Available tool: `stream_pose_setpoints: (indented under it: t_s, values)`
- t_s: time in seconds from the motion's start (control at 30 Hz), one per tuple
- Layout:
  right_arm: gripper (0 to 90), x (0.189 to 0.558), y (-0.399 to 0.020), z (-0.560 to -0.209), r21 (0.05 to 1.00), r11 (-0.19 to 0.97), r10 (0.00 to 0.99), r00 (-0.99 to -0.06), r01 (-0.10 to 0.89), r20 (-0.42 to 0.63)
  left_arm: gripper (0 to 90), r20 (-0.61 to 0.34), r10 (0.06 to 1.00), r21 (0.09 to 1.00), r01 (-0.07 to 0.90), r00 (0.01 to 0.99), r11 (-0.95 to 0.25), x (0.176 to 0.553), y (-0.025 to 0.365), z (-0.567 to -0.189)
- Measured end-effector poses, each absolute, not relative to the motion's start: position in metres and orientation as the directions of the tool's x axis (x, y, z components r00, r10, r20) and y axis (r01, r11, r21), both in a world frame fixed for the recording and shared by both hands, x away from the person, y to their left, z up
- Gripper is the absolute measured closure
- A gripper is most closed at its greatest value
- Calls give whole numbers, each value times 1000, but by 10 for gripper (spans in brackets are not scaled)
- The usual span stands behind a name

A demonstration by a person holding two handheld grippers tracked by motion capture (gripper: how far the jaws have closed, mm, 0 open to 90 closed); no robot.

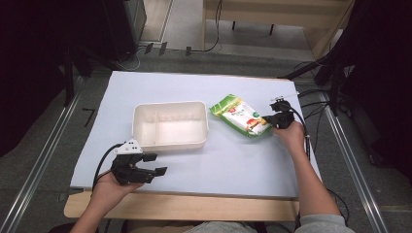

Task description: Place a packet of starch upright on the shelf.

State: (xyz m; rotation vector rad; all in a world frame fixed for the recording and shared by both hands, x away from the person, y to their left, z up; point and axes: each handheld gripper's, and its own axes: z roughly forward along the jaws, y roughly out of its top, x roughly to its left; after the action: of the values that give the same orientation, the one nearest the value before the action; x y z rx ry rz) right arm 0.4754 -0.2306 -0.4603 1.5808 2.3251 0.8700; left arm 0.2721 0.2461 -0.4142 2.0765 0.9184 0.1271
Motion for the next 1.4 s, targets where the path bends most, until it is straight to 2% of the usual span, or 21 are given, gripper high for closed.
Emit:
stream_pose_setpoints:
  t_s: [0.37, 0.57, 0.73, 0.83, 0.93, 0.97, 1.0, 1.03, 1.17, 1.4]
  values:
    - [900, 426, -219, -456, 560, 299, 862, -470, 773, 189, 337, -225, 629, 735, 554, 744, -392, 279, 239, -413]
    - [900, 410, -206, -454, 537, 316, 828, -504, 782, 247, 337, -217, 621, 729, 549, 753, -410, 283, 236, -413]
    - [900, 410, -209, -448, 540, 288, 836, -483, 791, 261, 337, -222, 618, 730, 548, 754, -407, 284, 235, -413]
    - [808, 416, -214, -436, 583, 252, 847, -468, 772, 253, 339, -219, 620, 730, 547, 754, -408, 284, 235, -414]
    - [764, 422, -214, -430, 603, 234, 853, -459, 762, 250, 339, -220, 619, 731, 548, 754, -407, 284, 235, -414]
    - [648, 429, -211, -426, 610, 214, 859, -445, 763, 255, 339, -219, 621, 731, 548, 752, -407, 284, 235, -414]
    - [648, 429, -211, -426, 610, 214, 859, -445, 763, 255, 339, -216, 622, 728, 549, 753, -410, 283, 235, -414]
    - [573, 440, -209, -427, 602, 196, 864, -427, 774, 268, 340, -216, 622, 729, 548, 753, -411, 283, 235, -414]
    - [459, 459, -208, -429, 582, 184, 881, -395, 792, 260, 339, -215, 624, 727, 550, 751, -411, 283, 236, -414]
    - [384, 485, -208, -438, 580, 146, 895, -357, 802, 268, 339, -216, 626, 726, 552, 749, -410, 282, 237, -415]
